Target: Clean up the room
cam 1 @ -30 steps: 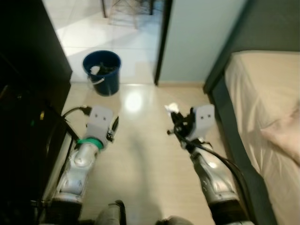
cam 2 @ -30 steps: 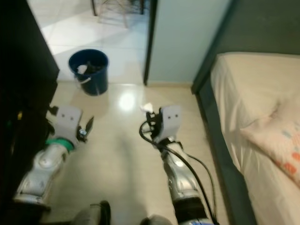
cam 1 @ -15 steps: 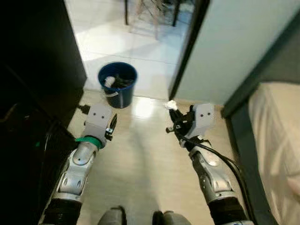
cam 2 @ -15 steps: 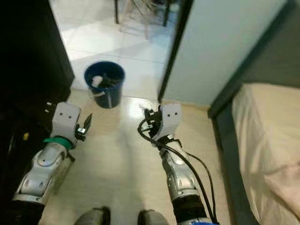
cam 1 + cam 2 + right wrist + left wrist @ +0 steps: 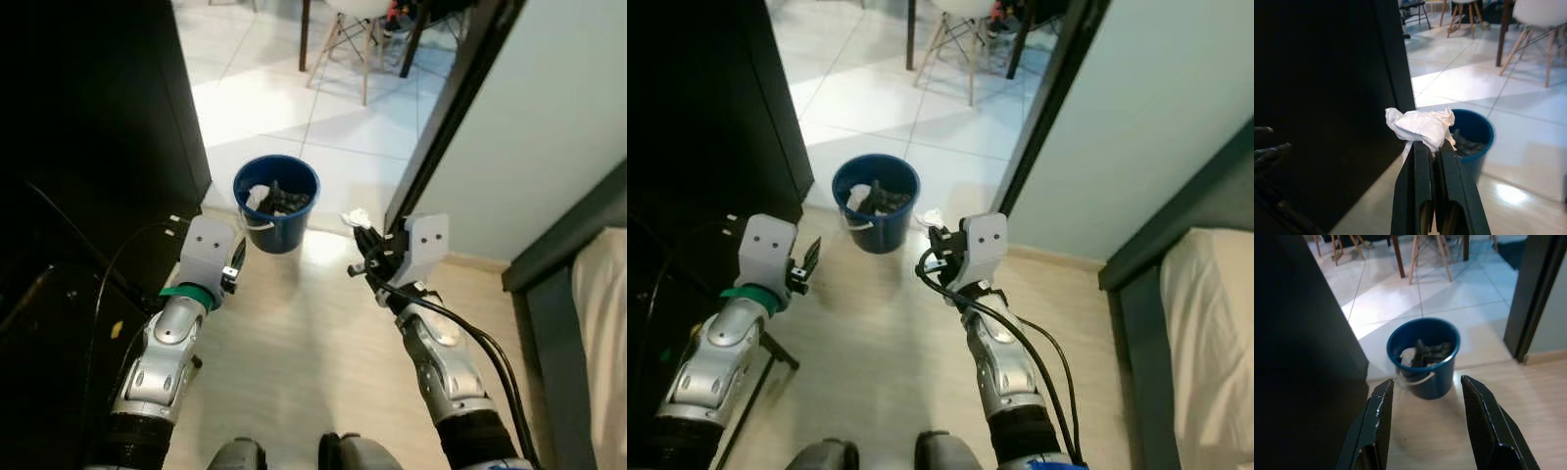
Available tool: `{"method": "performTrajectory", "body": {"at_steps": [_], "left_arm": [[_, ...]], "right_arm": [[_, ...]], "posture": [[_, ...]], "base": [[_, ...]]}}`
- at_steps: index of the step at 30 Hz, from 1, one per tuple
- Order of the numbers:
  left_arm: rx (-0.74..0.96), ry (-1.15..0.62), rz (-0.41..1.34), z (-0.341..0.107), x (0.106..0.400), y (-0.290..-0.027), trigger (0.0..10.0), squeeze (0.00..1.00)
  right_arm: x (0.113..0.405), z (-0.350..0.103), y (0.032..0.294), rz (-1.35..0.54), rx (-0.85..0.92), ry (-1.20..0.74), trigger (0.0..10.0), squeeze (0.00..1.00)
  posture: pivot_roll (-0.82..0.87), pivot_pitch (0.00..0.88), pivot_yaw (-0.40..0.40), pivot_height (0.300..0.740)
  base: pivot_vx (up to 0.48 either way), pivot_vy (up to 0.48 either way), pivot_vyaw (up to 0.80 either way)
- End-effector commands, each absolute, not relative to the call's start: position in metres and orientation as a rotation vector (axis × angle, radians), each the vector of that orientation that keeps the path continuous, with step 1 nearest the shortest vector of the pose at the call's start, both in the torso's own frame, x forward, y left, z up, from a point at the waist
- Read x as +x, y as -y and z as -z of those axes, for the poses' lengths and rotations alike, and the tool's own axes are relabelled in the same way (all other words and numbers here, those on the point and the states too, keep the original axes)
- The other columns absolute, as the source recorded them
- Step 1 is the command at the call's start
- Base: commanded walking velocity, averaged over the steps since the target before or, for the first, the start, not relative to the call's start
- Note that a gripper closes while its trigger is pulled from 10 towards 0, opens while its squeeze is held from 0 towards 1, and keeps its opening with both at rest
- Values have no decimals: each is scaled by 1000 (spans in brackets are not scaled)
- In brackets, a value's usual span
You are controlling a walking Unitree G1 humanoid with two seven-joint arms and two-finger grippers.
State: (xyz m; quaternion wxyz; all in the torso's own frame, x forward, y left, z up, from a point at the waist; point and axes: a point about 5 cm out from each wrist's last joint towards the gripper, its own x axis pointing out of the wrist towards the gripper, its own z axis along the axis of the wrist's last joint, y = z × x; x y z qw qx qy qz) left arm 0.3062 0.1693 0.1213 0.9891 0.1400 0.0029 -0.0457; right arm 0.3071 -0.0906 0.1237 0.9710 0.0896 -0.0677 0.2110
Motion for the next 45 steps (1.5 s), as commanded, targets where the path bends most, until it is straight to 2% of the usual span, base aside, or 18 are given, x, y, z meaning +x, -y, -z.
{"method": "performTrajectory", "body": {"at_steps": [1, 8, 11, 19, 31, 45], "left_arm": [[283, -18, 103, -117, 304, -166, 10000, 0], [287, -16, 104, -117, 305, -166, 10000, 0], [273, -1, 128, -119, 306, -162, 10000, 0], [251, 73, 196, -136, 318, -139, 10000, 0], [194, 141, 244, -156, 329, -117, 10000, 0], [202, 142, 261, -157, 332, -115, 10000, 0]], "right_arm": [[306, -118, 95, -413, 180, 115, 10000, 0], [307, -115, 101, -375, 164, 107, 10000, 0], [312, -114, 120, -268, 79, 112, 10000, 0], [317, -121, 141, -206, 28, 137, 10000, 0], [319, -126, 151, -162, -23, 154, 10000, 0], [324, -127, 159, -132, -26, 152, 10000, 0]], "posture": [[-12, 92, -10, 740], [-11, 92, -7, 740], [-17, 93, -3, 740], [-24, 93, -1, 740], [-36, 94, 8, 740], [-30, 95, 21, 740]], "base": [[465, 0, 0], [465, 0, 0], [465, 0, 0], [467, 0, 0], [464, 0, 0], [463, 0, 0]]}}
